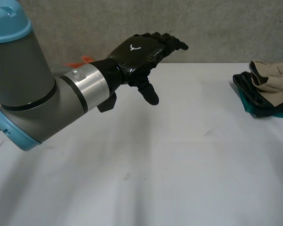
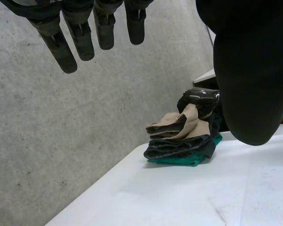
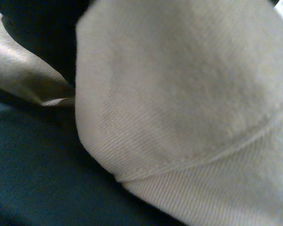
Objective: Fold the laundry.
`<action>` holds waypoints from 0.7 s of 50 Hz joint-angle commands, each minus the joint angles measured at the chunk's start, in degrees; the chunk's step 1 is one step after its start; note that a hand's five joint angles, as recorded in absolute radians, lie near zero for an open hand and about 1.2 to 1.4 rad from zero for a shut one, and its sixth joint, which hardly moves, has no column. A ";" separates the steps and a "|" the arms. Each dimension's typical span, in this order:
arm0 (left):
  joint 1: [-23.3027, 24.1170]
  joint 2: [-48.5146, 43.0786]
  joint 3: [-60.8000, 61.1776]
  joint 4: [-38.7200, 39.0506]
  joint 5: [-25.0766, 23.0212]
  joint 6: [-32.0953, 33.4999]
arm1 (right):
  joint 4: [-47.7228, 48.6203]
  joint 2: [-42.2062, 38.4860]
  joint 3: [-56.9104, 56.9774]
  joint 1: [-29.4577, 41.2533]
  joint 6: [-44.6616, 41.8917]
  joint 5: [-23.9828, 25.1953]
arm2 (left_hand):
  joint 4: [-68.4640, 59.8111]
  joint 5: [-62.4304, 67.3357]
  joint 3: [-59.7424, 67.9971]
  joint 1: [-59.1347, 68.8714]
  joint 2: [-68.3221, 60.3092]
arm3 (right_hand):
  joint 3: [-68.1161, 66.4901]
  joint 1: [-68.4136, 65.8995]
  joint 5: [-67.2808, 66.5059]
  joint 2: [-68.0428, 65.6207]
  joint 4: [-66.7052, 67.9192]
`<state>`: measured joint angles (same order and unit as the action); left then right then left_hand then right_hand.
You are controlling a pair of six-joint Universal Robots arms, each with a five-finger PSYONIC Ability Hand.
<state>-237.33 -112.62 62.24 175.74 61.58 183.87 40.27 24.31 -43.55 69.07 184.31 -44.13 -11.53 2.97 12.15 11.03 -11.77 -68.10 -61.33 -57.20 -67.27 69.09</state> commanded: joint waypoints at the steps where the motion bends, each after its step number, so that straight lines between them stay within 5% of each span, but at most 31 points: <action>1: 0.03 -0.41 -0.01 0.30 0.20 -0.09 | 5.60 0.48 -2.50 -0.34 6.15 1.07 | -0.87 -0.57 0.25 1.37 -0.63 | -11.90 -18.67 -12.80 -12.73 10.91; 2: 0.11 -0.41 -0.02 0.39 0.20 -0.09 | 7.09 1.00 -3.28 -0.42 6.58 0.28 | -0.87 -0.57 0.25 1.37 -0.63 | -6.79 -13.57 -7.69 -7.63 5.81; 4: 0.20 -0.32 -0.02 0.65 0.29 -0.09 | 7.72 1.79 -3.99 -0.43 6.59 -0.16 | -0.87 -0.57 0.25 1.37 -0.63 | 49.81 43.03 48.91 48.97 -50.79; 5: 0.20 -0.32 -0.02 0.65 0.29 -0.18 | 7.55 2.49 -4.43 -0.51 6.68 -0.60 | -0.87 -0.57 0.25 1.37 -0.63 | 58.10 51.33 57.20 57.27 -59.09; 16: 2.49 0.21 -0.19 0.65 0.29 -0.45 | -16.08 24.02 -15.94 -5.87 2.73 -5.08 | -0.70 -0.73 0.08 1.20 -0.46 | 58.10 51.33 57.20 57.27 -59.09; 20: 2.75 0.21 -0.19 0.65 0.29 -0.53 | -26.18 31.49 -20.25 -8.24 -7.71 -6.40 | -0.70 -0.73 0.08 1.20 -0.46 | 58.10 51.33 57.20 57.27 -59.09; 25: 3.19 0.38 -0.28 0.65 0.29 -0.71 | -37.78 39.05 -21.40 -9.57 -25.44 -17.00 | -0.70 -0.73 0.08 1.20 -0.46 | 58.10 51.33 57.20 57.27 -59.09; 29: 3.37 1.17 -0.81 0.83 0.29 -0.71 | -37.46 41.69 -20.08 -8.78 -35.12 -27.19 | -0.70 -0.73 0.08 1.20 -0.46 | 58.10 51.33 57.20 57.27 -59.09; 35: 2.32 4.16 -3.00 1.71 1.43 -1.85 | -26.84 45.12 -19.90 2.46 -36.22 -33.12 | -1.20 -0.23 0.59 1.70 -0.97 | 58.10 51.33 57.20 57.27 -59.09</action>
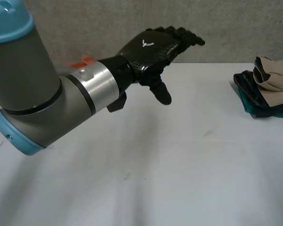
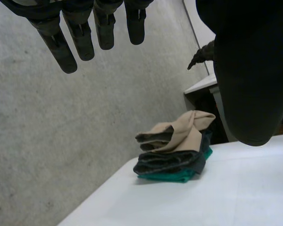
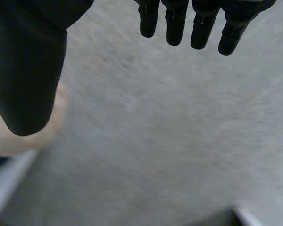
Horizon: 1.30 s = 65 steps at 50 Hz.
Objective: Fold the laundry.
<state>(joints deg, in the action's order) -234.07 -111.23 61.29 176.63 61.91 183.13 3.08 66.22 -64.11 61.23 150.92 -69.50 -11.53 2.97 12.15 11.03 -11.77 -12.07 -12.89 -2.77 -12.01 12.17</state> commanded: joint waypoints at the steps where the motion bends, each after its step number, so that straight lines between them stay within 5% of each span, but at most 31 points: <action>1: -1.13 3.04 -2.40 0.91 1.63 -1.37 | 14.46 5.04 -0.56 13.88 -2.65 -7.58 | -1.21 -0.23 0.59 1.71 -0.97 | 2.07 2.89 2.77 2.01 -2.17; 5: -5.42 5.06 -4.43 1.08 9.44 -2.25 | 22.20 10.49 -7.14 20.66 -2.65 -6.45 | -1.21 -0.23 0.59 1.71 -0.97 | 2.07 2.89 2.77 2.01 -2.17; 10: -17.82 4.54 -4.60 1.26 17.10 0.03 | 23.99 12.18 -14.89 29.37 -3.09 -1.00 | -0.70 -0.73 0.09 1.20 -0.47 | 2.07 2.89 2.77 2.01 -2.17; 16: -28.71 -6.60 -6.44 1.35 16.76 10.55 | 20.48 11.65 -22.54 37.81 -3.35 0.59 | -0.37 -1.07 -0.25 0.86 -0.13 | 2.07 2.89 2.77 2.01 -2.17; 22: -33.20 -20.74 -10.13 4.49 11.94 22.08 | 19.07 9.81 -28.43 39.14 -3.44 0.42 | -0.37 -1.07 -0.25 0.86 -0.13 | 2.07 2.89 2.77 2.01 -2.17; 29: -37.42 -32.62 -16.19 15.30 3.23 23.94 | 18.63 8.05 -31.69 38.79 -3.79 0.42 | -1.04 -0.40 0.42 1.54 -0.80 | 2.07 2.89 2.77 2.01 -2.17; 52: -38.40 -53.38 -34.57 17.25 1.99 23.94 | 18.80 8.14 -40.48 34.31 -4.15 1.38 | -8.93 7.49 8.31 9.43 -8.69 | 2.07 2.89 2.77 2.01 -2.17; 55: -38.40 -54.53 -36.33 17.25 2.08 23.94 | 18.72 8.14 -40.65 33.78 -4.15 1.29 | -28.54 27.10 27.92 29.04 -28.30 | 2.07 2.89 2.77 2.01 -2.17; 58: -38.13 -54.27 -36.25 17.60 3.13 24.03 | 18.72 8.22 -40.92 33.34 -4.23 1.21 | -68.31 66.88 67.69 68.81 -68.07 | 2.07 2.89 2.77 2.01 -2.17; 65: -34.54 -42.10 -27.67 18.74 10.68 23.33 | 18.72 9.01 -41.01 33.25 -4.23 0.86 | -68.47 67.03 67.85 68.97 -68.23 | 2.07 2.89 2.77 2.01 -2.17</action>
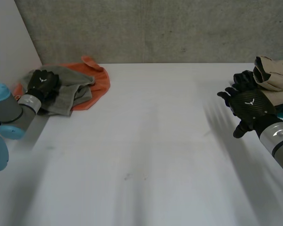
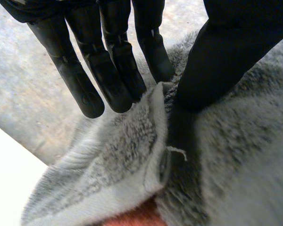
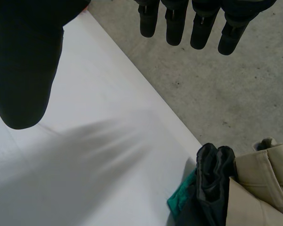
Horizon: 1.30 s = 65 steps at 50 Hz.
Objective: Fold the laundry.
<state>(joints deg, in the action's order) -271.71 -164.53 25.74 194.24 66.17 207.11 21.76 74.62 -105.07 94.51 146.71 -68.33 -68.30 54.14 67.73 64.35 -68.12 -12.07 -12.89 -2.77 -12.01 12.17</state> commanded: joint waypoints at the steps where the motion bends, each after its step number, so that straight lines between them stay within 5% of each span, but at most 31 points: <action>1: 3.55 13.77 9.75 1.84 6.60 -1.00 | 0.04 0.71 0.04 -0.03 -0.02 -0.31 | -11.70 15.86 12.27 15.65 -11.88 | 2.07 2.89 2.77 2.01 -2.17; 6: 6.10 27.40 21.44 8.16 6.61 -6.97 | 0.04 1.06 0.13 -0.03 0.07 -0.40 | -11.70 15.86 12.27 15.65 -11.88 | 2.07 2.89 2.77 2.01 -2.17; 14: 15.50 46.91 37.09 10.11 5.99 -27.53 | 0.13 3.87 1.01 -0.20 0.60 -1.01 | -11.70 15.86 12.27 15.65 -11.88 | 2.07 2.89 2.77 2.01 -2.17; 20: 27.44 53.17 45.36 10.46 5.02 -37.03 | -0.49 7.29 1.89 -0.91 1.30 -1.19 | -11.70 15.86 12.27 15.65 -11.88 | 2.07 2.89 2.77 2.01 -2.17; 25: 37.10 42.93 45.20 9.76 5.81 -36.60 | -2.42 7.65 2.94 -0.73 1.39 -2.07 | -11.70 15.86 12.27 15.65 -11.88 | 2.07 2.89 2.77 2.01 -2.17; 31: 42.49 31.38 39.05 3.61 6.78 -32.91 | -5.31 7.56 4.52 -0.47 1.39 -3.38 | -11.70 15.86 12.27 15.65 -11.88 | 2.07 2.89 2.77 2.01 -2.17; 33: 42.67 30.23 37.28 -0.52 7.75 -30.54 | -6.20 7.04 4.79 -0.38 1.39 -3.91 | 35.19 -31.03 -34.62 -31.24 35.01 | 2.07 2.89 2.77 2.01 -2.17; 35: 43.02 30.58 36.93 -3.07 8.54 -28.17 | -7.69 6.77 5.32 -0.38 1.48 -4.44 | 55.67 -51.51 -55.10 -51.72 55.50 | 2.07 2.89 2.77 2.01 -2.17; 40: 42.85 37.14 38.15 -8.43 10.29 -21.67 | -10.68 6.68 6.19 -0.29 1.48 -4.44 | 53.88 -49.72 -53.31 -49.93 53.70 | 2.07 2.89 2.77 2.01 -2.17; 52: 44.07 48.25 50.02 -10.29 12.93 -20.78 | -28.69 5.89 10.41 -3.36 7.63 -3.65 | 50.01 -45.85 -49.44 -46.06 49.84 | 2.07 2.89 2.77 2.01 -2.17; 61: 55.66 32.63 41.00 -9.67 19.17 -20.43 | -29.76 5.10 9.10 -4.33 7.81 -2.68 | 41.26 -37.10 -40.69 -37.31 41.09 | 2.07 2.89 2.77 2.01 -2.17; 65: 56.38 27.25 35.71 -9.58 20.93 -19.90 | -28.97 4.75 7.69 -4.25 7.72 -2.60 | 41.43 -37.27 -40.86 -37.48 41.25 | 2.07 2.89 2.77 2.01 -2.17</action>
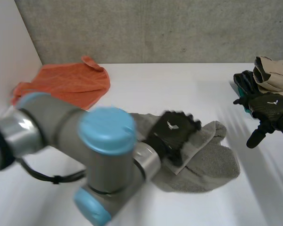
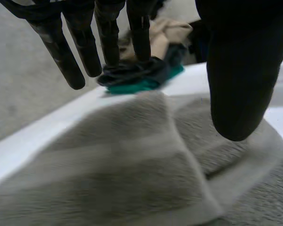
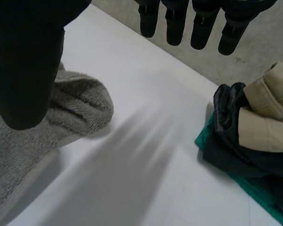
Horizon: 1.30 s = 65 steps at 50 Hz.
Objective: Fold the laundry.
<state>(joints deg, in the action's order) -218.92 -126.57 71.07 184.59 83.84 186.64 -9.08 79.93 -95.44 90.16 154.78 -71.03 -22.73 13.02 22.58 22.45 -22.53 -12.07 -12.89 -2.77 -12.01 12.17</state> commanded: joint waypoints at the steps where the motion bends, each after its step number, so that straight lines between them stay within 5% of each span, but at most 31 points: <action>1: 3.59 -11.58 -10.50 0.06 3.70 1.18 | 2.22 -0.57 -2.55 0.10 -0.35 0.10 | -3.97 3.68 4.12 4.25 -4.17 | 2.07 2.89 2.77 2.01 -2.17; 10: 2.19 -16.86 -15.34 1.11 9.32 13.82 | 5.83 -0.57 -4.84 0.19 -0.44 0.28 | -3.29 3.01 3.44 3.57 -3.50 | 2.07 2.89 2.77 2.01 -2.17; 24: -0.01 -17.13 -14.47 6.92 13.46 16.04 | 6.53 -0.66 -5.28 0.63 -0.79 0.28 | -13.38 13.09 13.53 13.66 -13.59 | 2.07 2.89 2.77 2.01 -2.17; 28: -1.68 -16.25 -14.11 6.92 13.28 16.30 | 6.53 -1.27 -5.11 0.63 -1.15 0.19 | -23.96 23.67 24.11 24.24 -24.17 | 2.07 2.89 2.77 2.01 -2.17; 34: -2.91 -16.43 -13.76 6.57 12.93 16.21 | 6.45 -2.67 -4.49 0.54 -1.15 0.28 | -57.21 56.93 57.36 57.49 -57.42 | 2.07 2.89 2.77 2.01 -2.17; 38: -3.27 -16.08 -13.67 6.48 13.11 16.21 | 5.92 -4.25 -2.83 0.28 -0.80 0.72 | -57.27 56.98 57.42 57.55 -57.47 | 2.07 2.89 2.77 2.01 -2.17; 51: -6.52 5.52 -7.35 6.22 13.28 15.60 | -11.47 -17.78 15.18 0.98 7.81 5.63 | -57.27 56.98 57.42 57.55 -57.47 | 2.07 2.89 2.77 2.01 -2.17; 60: -7.66 16.26 -4.62 6.22 13.19 15.69 | -13.86 -26.49 22.75 6.77 16.42 11.26 | -57.27 56.98 57.42 57.55 -57.47 | 2.07 2.89 2.77 2.01 -2.17; 64: -8.36 17.85 -3.66 6.22 13.02 15.69 | -13.68 -28.52 25.12 10.47 18.80 10.48 | -57.27 56.98 57.42 57.55 -57.47 | -25.85 -25.04 -25.15 -25.91 25.75; 65: -8.63 17.94 -3.48 6.22 12.93 15.77 | -13.33 -28.78 26.35 10.73 19.41 9.95 | -57.27 56.98 57.42 57.55 -57.47 | -49.25 -48.43 -48.55 -49.31 49.15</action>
<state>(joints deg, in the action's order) -226.61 -111.11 66.34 190.75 97.05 202.31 -23.41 53.79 -72.68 96.17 170.67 -60.38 -68.68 56.22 68.12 65.23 -68.38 -19.99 -20.01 -10.31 -20.02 19.99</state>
